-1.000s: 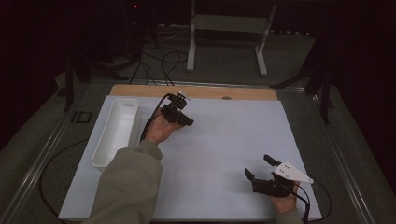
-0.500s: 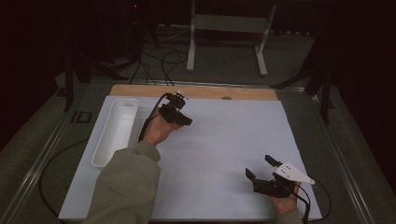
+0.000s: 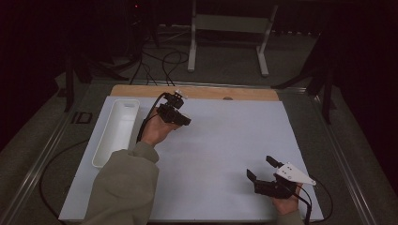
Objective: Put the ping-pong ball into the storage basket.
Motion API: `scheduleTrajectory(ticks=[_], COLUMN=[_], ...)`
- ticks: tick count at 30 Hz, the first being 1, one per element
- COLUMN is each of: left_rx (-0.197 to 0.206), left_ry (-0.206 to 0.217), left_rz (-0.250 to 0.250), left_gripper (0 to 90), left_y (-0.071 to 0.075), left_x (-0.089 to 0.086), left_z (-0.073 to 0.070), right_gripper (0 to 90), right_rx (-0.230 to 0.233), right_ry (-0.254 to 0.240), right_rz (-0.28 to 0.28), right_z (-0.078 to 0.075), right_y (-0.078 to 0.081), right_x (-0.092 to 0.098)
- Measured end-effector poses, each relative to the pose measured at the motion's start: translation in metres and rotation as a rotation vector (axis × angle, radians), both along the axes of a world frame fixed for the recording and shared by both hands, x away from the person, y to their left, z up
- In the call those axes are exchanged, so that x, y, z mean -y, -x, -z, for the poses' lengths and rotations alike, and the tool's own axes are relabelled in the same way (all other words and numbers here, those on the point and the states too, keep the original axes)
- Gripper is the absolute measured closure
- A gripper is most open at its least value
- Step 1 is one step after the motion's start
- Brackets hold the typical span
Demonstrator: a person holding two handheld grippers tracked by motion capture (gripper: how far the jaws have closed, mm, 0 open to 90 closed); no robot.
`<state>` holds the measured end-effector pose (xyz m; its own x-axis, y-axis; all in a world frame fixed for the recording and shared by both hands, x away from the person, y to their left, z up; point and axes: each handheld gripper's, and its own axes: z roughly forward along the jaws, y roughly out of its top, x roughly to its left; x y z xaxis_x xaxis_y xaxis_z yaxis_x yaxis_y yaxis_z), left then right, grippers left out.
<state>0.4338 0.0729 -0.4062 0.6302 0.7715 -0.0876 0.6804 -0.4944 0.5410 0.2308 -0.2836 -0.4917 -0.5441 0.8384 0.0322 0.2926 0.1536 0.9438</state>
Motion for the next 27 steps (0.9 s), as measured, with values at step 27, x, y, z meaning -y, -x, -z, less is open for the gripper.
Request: scheduleTrajectory(ticks=[27], left_rx=[0.008], left_ry=[0.008], left_rz=[-0.031], left_gripper=[51.5], left_y=[0.0034], left_x=[-0.0094], left_z=[-0.0091], right_gripper=[7.4], right_rx=[-0.006], right_ry=[0.006], right_rz=[-0.007], right_z=[0.0012], right_y=[-0.0005], right_x=[-0.0012])
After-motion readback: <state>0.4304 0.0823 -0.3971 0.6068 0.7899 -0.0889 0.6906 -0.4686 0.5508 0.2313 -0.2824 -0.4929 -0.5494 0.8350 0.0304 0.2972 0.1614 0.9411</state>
